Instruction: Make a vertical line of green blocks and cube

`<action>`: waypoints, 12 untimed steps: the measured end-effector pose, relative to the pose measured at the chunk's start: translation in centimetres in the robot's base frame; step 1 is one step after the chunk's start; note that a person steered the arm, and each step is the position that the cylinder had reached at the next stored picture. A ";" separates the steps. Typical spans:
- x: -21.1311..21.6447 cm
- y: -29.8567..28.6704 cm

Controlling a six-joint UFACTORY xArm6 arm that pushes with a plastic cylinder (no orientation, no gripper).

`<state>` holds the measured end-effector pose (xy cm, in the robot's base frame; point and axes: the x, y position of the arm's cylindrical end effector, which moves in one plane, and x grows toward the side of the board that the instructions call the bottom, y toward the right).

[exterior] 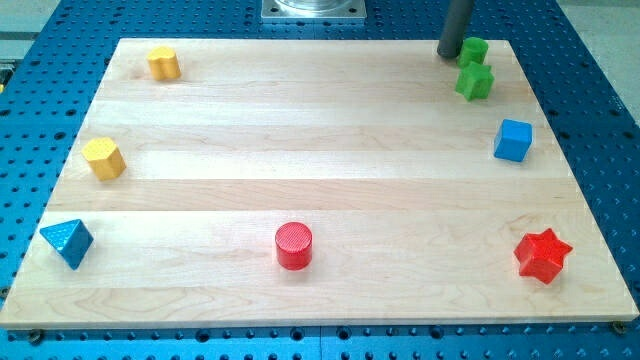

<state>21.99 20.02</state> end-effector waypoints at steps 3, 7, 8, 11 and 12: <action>2.7 -4.4; 12.1 1.9; 11.1 8.7; 22.7 2.7; 20.8 -0.4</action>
<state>42.84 19.61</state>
